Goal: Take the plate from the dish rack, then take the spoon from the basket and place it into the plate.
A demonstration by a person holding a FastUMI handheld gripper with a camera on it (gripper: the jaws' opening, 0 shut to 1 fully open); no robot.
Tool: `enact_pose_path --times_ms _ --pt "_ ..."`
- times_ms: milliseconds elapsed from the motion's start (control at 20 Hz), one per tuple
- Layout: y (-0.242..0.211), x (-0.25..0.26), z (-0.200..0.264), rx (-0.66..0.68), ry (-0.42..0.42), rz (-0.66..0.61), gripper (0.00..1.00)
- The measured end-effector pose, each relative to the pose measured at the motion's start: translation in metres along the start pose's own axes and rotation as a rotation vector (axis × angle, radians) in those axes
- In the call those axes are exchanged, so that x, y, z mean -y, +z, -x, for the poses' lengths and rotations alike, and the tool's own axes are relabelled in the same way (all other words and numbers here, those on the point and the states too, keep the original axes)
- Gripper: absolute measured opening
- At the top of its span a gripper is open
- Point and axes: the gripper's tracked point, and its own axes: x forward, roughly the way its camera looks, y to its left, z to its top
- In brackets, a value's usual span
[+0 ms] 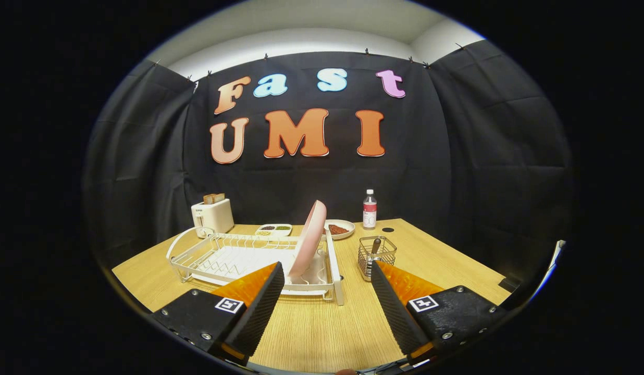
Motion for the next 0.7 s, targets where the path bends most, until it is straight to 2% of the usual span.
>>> enact_pose_path --times_ms 700 --pt "-0.001 -0.001 -0.022 0.0 -0.031 0.039 0.99"
